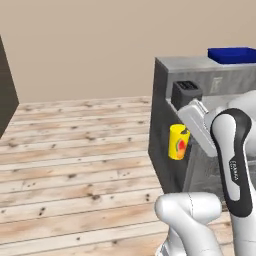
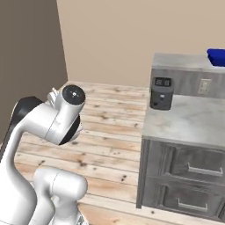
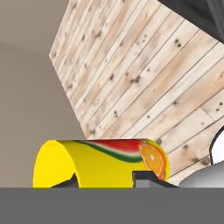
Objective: There is a tray on the dining counter. Grab the cup, mug, and pitcher and place them on the tray. The pitcher may be placed next to the tray if it cannot fit the tray.
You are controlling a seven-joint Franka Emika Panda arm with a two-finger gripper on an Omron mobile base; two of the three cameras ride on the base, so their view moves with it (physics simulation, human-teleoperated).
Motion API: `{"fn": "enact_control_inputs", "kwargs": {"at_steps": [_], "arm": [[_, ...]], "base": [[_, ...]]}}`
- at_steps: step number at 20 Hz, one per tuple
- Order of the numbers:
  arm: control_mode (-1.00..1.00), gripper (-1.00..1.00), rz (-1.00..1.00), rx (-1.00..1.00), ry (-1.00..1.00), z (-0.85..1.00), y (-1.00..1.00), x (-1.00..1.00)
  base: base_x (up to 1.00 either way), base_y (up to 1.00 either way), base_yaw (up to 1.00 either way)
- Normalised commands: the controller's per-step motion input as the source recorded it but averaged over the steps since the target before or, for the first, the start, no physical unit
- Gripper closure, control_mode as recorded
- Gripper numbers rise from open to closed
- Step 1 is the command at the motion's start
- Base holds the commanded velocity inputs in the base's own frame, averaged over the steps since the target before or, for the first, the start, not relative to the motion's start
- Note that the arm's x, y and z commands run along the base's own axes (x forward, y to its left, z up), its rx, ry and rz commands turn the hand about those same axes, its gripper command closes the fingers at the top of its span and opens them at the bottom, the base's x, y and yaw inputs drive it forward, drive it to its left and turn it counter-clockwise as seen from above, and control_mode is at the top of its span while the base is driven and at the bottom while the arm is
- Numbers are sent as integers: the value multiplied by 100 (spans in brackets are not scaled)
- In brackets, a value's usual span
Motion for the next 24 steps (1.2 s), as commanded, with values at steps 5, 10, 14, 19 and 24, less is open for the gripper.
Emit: {"fn": "enact_control_inputs", "kwargs": {"at_steps": [5,10,14,19,24], "arm": [[100,100,0,0,0,0,0,0],[100,100,0,0,0,0,0,0],[100,100,0,0,0,0,0,0],[100,100,0,0,0,0,0,0],[100,100,0,0,0,0,0,0]], "base": [[100,100,0],[100,100,0],[100,100,-6],[97,100,-20],[77,100,-41]]}}
